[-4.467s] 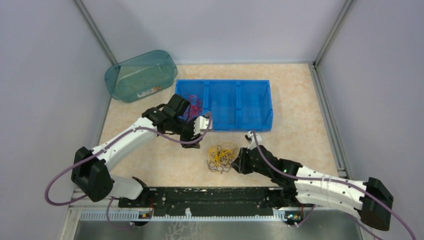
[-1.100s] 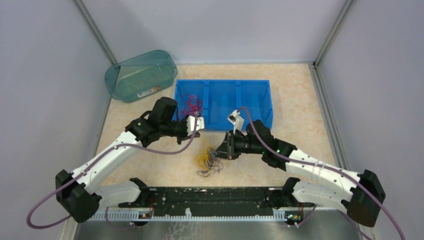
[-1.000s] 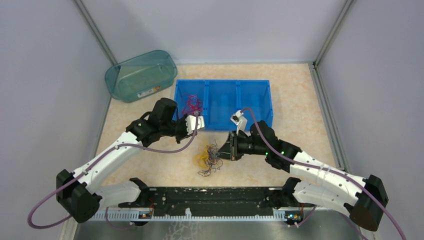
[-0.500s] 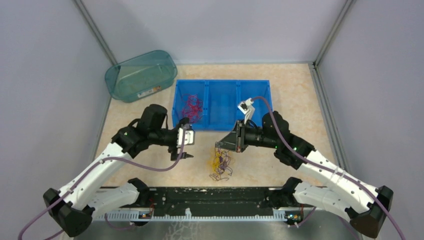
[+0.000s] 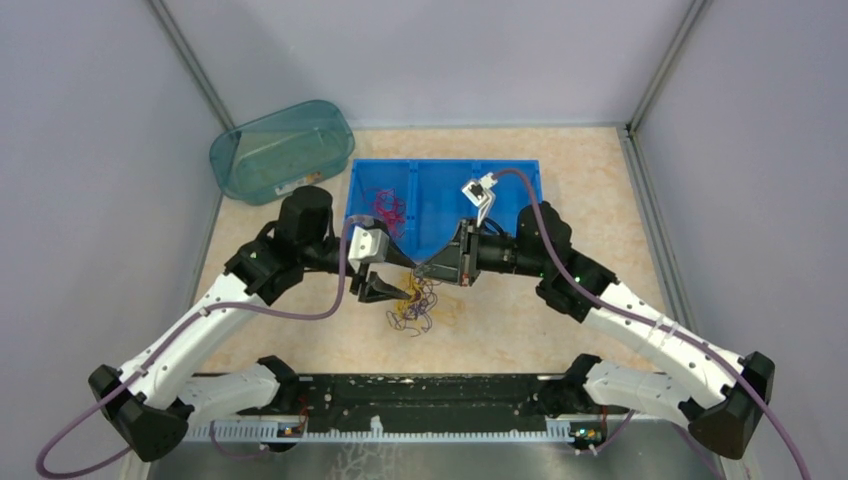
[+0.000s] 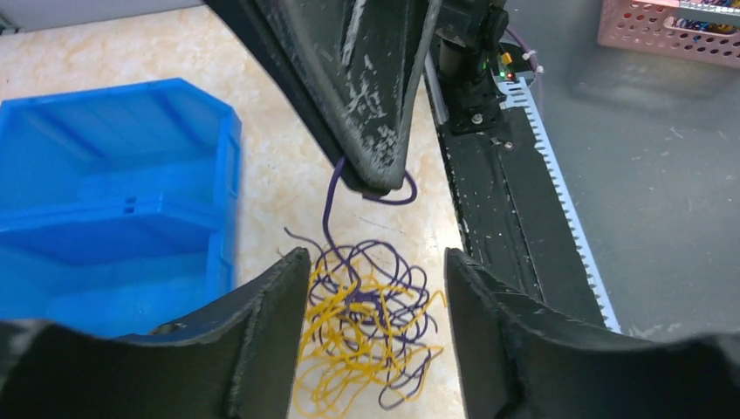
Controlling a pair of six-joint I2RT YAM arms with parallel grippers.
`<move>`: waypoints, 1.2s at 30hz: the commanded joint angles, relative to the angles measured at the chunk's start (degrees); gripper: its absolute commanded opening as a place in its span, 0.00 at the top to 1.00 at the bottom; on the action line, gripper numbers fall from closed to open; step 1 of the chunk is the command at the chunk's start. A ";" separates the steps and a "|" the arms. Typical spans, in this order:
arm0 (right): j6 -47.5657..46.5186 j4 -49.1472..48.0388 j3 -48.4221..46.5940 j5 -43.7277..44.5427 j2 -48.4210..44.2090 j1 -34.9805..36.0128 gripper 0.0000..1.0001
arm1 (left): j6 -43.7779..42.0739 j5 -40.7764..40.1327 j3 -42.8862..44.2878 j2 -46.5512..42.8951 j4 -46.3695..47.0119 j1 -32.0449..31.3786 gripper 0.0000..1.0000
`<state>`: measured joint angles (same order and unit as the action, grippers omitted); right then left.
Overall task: Untangle the cables
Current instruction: Adjust the cable at the center of the board.
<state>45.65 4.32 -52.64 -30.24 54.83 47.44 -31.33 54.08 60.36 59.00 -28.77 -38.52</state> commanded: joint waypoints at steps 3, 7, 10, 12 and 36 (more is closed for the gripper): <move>0.86 -6.69 -3.77 -1.19 1.13 -0.15 1.00 | 4.34 2.68 -1.17 0.61 4.56 -1.20 0.51; -0.89 -4.07 -4.26 0.12 1.76 -0.14 1.00 | 0.02 -0.25 -2.30 -1.04 0.77 -1.20 0.23; -2.40 -1.56 -3.43 1.41 2.09 -0.11 1.00 | -9.44 -2.64 -5.69 -2.66 -5.09 -1.20 0.11; -4.68 3.62 -3.11 5.34 2.35 -0.14 1.00 | -15.27 -8.37 -9.13 -3.91 -7.32 -1.20 0.11; -11.12 6.46 -6.98 14.06 24.89 5.03 0.57 | -37.41 -18.08 -17.91 -13.18 -12.80 -1.20 0.10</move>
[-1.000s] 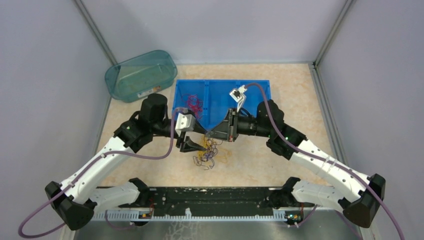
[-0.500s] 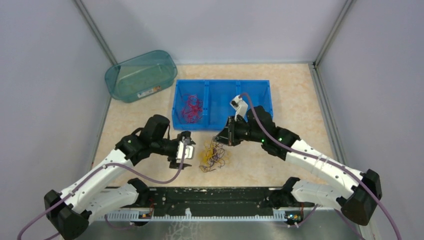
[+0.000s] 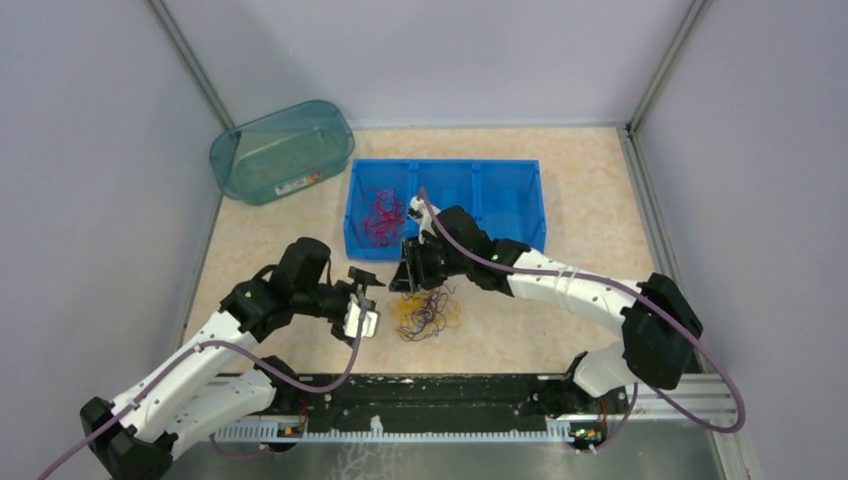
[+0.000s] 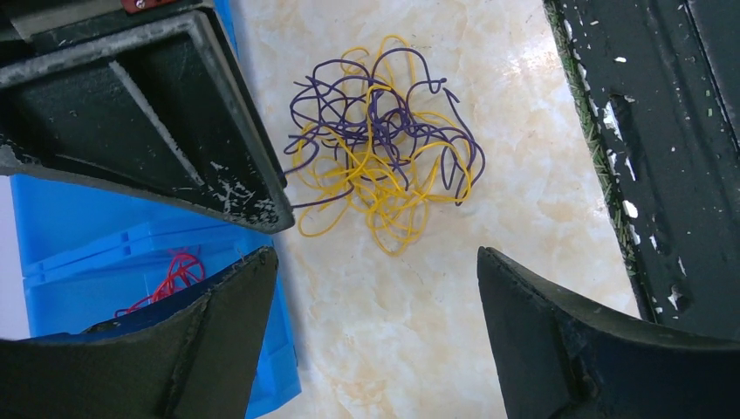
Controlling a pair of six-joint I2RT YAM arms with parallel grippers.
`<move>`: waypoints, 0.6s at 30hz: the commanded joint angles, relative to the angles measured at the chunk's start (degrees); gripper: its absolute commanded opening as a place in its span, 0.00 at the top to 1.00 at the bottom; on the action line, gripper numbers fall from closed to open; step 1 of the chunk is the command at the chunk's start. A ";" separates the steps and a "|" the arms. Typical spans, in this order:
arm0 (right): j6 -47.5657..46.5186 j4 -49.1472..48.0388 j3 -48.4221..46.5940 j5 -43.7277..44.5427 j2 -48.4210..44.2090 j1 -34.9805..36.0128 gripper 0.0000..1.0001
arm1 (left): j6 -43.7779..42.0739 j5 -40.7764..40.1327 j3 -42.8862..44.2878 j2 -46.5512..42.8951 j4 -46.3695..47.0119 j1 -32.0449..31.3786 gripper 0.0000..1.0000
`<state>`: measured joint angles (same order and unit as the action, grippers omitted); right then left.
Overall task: Untangle the cables
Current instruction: Adjust the cable at the center of the board.
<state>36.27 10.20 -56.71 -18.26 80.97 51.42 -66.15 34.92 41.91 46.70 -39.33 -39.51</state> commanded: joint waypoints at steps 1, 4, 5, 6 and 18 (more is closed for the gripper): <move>-2.05 1.57 -1.86 4.02 -3.13 0.87 0.55 | -2.77 0.94 0.74 -0.84 -2.66 -0.22 0.10; -1.58 1.09 3.86 6.48 -11.39 -0.17 0.46 | -2.60 0.66 0.94 -0.93 -3.23 -0.22 0.10; -1.45 1.45 5.43 6.90 -13.92 -0.34 0.43 | -2.69 0.86 1.01 -0.91 -3.43 -0.22 0.10; -1.32 2.19 6.64 7.13 -15.99 -0.62 0.42 | -2.67 1.06 1.16 -0.87 -3.49 -0.22 0.10; 4.92 -4.03 26.79 2.35 -23.50 -1.08 0.53 | -1.18 1.78 3.55 0.66 -3.78 -0.19 0.10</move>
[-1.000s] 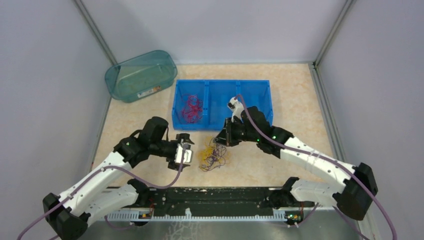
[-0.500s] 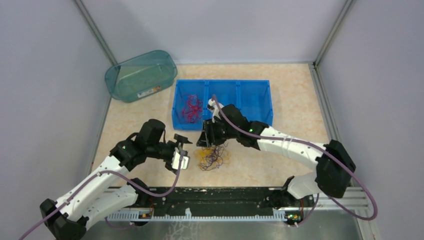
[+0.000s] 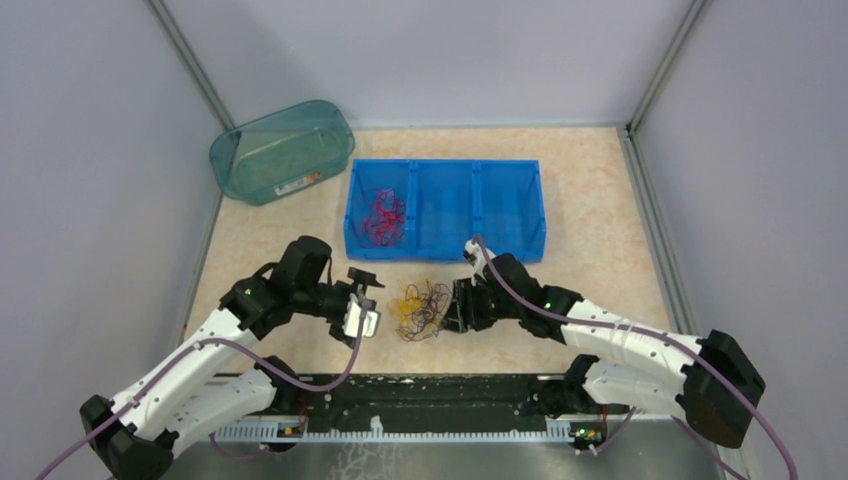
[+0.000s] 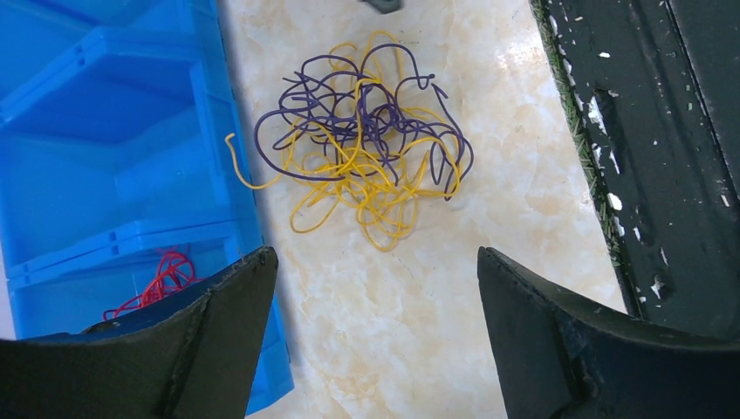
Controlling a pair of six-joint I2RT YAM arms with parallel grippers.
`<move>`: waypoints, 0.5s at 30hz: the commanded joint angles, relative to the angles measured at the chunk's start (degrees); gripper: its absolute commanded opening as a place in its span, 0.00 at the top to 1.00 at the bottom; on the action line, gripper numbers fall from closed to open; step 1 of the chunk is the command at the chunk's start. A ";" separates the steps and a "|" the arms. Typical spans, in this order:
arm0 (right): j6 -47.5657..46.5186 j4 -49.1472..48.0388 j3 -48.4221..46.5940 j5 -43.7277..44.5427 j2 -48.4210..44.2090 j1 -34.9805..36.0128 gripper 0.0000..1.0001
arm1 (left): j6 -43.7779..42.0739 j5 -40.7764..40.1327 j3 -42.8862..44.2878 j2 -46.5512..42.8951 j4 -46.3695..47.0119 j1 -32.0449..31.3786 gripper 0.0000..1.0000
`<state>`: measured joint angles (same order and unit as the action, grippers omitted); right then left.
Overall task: Untangle the cables
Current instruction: Adjust the cable at the center of the board.
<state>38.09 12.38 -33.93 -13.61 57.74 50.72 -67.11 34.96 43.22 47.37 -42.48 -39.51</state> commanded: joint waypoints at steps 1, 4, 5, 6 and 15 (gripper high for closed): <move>3.42 -7.74 5.14 -2.70 0.12 -0.46 0.54 | -0.16 1.70 2.34 -0.03 -0.67 -0.22 0.10; 3.76 -11.22 6.68 -3.20 2.36 -0.86 0.57 | 0.03 1.91 2.71 -0.12 -0.94 -0.22 0.10; 3.90 -12.17 6.91 -3.45 3.14 -0.95 0.58 | 0.02 1.95 2.70 -0.17 -0.94 -0.22 0.10; 3.99 -13.18 7.01 -3.76 3.77 -0.95 0.59 | -0.03 2.03 2.67 -0.29 -0.94 -0.22 0.10; 5.98 -22.43 9.21 -4.58 8.45 -1.82 0.66 | 0.31 2.24 2.70 -0.53 -0.76 -0.22 0.09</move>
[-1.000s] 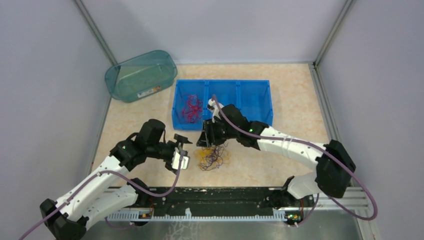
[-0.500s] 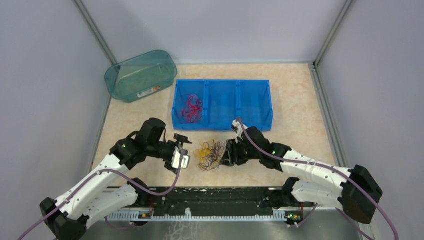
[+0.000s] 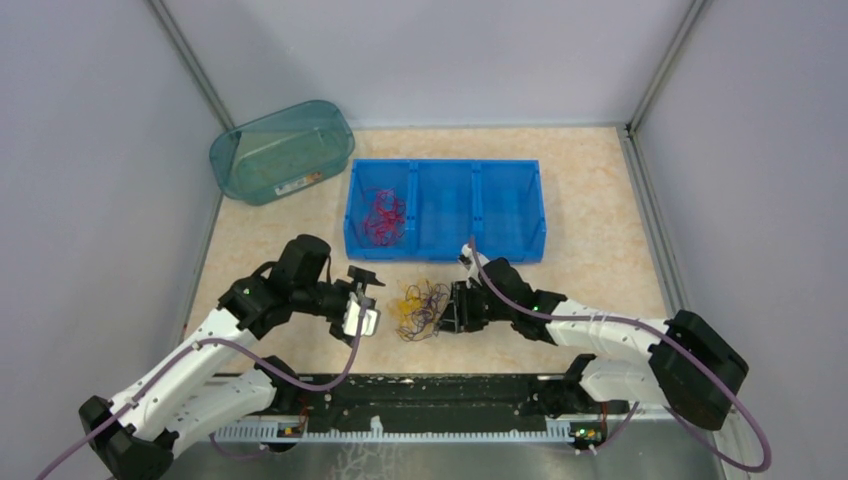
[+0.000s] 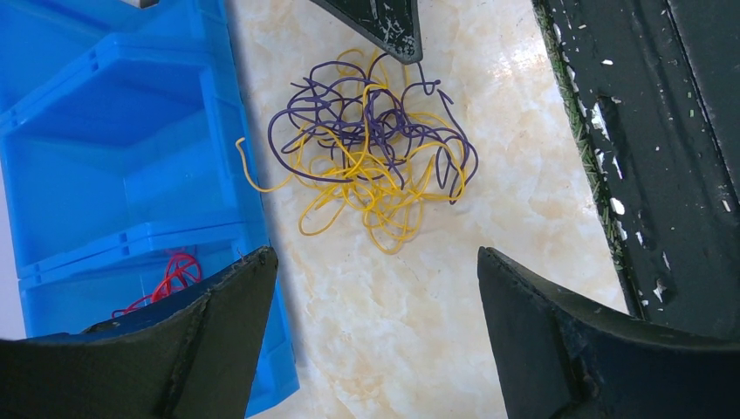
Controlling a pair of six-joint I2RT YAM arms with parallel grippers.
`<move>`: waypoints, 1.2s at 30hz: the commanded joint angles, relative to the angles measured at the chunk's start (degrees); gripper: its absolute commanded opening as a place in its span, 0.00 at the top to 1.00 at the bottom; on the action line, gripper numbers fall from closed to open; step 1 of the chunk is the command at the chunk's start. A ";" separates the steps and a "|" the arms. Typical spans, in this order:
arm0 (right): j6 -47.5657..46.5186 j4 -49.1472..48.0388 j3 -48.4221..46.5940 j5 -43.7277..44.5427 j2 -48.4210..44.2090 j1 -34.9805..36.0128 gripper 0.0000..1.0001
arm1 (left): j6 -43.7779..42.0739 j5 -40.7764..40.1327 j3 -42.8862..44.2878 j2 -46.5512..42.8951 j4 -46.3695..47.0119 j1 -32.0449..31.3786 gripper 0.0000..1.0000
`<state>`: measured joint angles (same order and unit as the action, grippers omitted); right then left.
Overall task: Untangle the cables
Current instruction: Adjust the cable at the center of the board.
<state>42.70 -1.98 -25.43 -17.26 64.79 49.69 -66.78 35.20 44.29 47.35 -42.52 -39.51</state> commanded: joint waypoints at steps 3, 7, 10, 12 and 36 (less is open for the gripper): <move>1.67 -9.75 0.82 -1.19 2.65 -0.86 0.68 | -0.09 2.05 1.75 -0.51 -0.72 -0.22 0.09; 1.75 -10.13 0.62 -1.82 2.85 -0.97 0.70 | -0.08 1.93 1.98 -0.53 -0.81 -0.19 0.09; -0.10 -4.12 -0.87 -1.21 1.61 -0.97 0.67 | -0.04 1.98 1.94 -0.77 -1.06 -0.22 0.09; -1.45 -0.07 -0.99 0.12 -0.51 -1.14 0.64 | -0.04 1.98 1.94 -0.98 -1.09 -0.22 0.09; 2.56 -16.69 3.65 -2.84 2.89 -3.10 0.86 | 0.63 2.04 1.91 -1.21 -0.69 -0.22 0.09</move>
<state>42.50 -10.04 -22.70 -17.61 67.31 46.94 -66.48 35.44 44.88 46.70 -42.72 -39.51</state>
